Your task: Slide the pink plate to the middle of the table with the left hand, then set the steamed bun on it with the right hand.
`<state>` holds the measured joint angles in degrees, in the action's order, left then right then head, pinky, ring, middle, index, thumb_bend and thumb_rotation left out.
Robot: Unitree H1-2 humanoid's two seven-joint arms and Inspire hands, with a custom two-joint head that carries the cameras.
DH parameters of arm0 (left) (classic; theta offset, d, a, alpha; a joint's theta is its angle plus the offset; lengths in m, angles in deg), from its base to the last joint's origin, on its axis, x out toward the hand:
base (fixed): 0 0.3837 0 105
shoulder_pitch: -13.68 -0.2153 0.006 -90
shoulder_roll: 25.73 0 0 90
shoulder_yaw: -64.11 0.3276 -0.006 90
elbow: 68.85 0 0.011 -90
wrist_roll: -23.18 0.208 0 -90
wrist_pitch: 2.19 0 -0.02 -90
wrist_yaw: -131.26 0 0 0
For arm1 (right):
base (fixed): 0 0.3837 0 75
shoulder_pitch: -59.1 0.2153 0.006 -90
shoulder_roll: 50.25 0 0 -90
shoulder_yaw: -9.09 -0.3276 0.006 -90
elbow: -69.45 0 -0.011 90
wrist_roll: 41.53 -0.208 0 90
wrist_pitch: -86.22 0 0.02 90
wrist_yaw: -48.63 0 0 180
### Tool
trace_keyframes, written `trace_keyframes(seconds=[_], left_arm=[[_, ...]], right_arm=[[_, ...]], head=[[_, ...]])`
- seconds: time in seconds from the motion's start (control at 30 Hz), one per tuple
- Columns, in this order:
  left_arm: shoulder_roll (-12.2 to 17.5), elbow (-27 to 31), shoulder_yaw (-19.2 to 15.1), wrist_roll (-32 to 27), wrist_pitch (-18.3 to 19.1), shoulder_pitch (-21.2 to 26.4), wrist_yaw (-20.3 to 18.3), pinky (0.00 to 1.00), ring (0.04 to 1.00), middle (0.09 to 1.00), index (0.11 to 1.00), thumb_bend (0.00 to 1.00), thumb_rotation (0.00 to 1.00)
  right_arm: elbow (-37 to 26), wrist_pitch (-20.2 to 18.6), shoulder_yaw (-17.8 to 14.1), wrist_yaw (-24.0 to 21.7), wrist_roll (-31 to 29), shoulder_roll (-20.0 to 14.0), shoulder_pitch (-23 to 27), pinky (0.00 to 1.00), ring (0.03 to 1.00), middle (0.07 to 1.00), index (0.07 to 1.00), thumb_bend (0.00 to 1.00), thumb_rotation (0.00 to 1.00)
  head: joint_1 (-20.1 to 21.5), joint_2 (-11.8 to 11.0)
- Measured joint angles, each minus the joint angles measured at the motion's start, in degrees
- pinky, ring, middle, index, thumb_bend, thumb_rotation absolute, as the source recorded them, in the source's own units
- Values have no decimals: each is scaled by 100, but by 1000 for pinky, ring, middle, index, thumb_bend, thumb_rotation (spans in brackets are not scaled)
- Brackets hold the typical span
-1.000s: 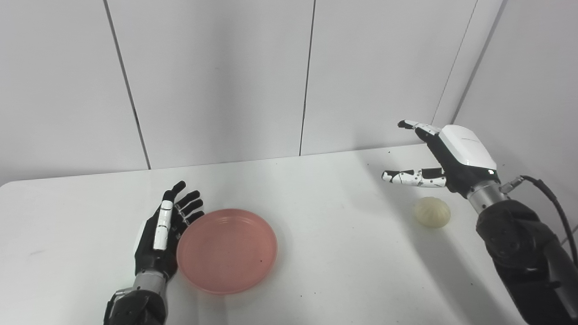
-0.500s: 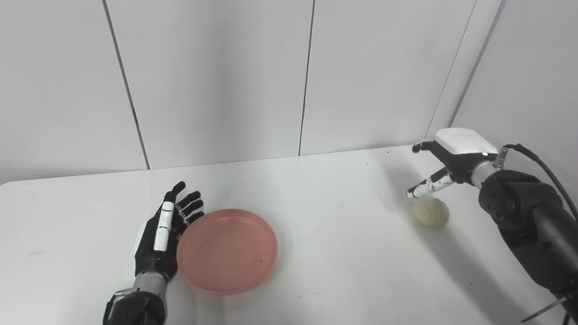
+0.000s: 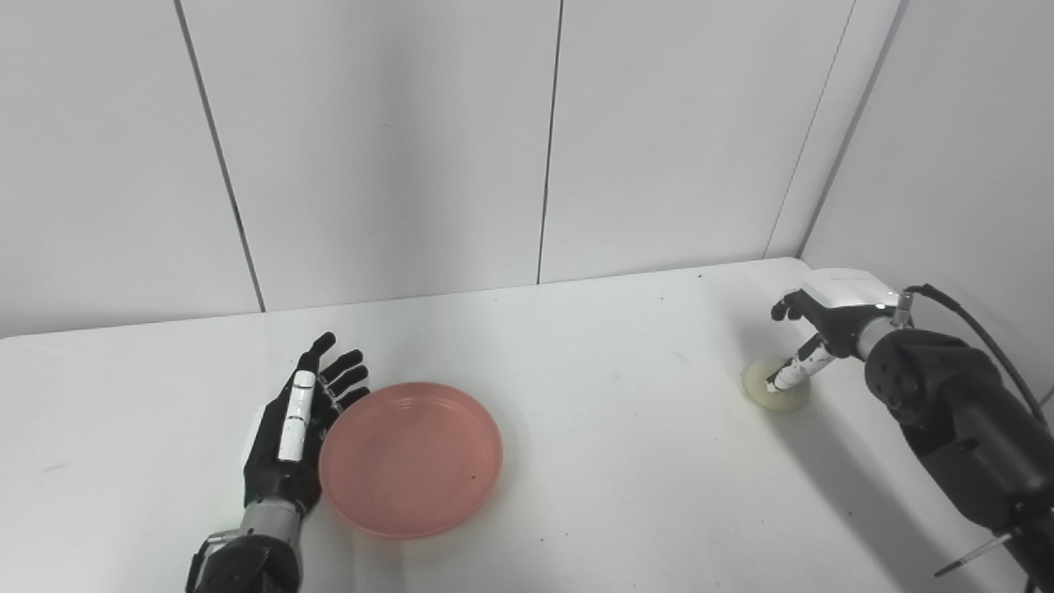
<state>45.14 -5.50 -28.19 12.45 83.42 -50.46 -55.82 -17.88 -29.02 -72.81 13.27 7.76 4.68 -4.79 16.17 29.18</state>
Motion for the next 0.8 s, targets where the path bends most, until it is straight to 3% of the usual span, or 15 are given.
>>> trace_keyframes(seconds=[0.17,0.23,0.3,0.8], left_arm=[[-1,1,30,0,0,5,-10,736,783,784,867,641,814],[0,12,34,0,14,4,-9,741,785,785,869,635,814],[0,31,36,0,33,2,-8,742,786,785,869,634,814],[0,68,39,-1,78,-2,-8,736,782,784,875,626,820]], right_arm=[[553,130,88,-15,-201,-1,59,623,664,724,771,1000,463],[819,162,112,0,-290,-1,106,533,553,617,758,1000,458],[1057,238,139,35,-338,-1,141,516,531,598,754,1000,454],[1980,931,90,1571,-975,206,206,510,564,636,709,1000,464]], head=[[-26,26],[-35,26],[-44,35],[-88,62]])
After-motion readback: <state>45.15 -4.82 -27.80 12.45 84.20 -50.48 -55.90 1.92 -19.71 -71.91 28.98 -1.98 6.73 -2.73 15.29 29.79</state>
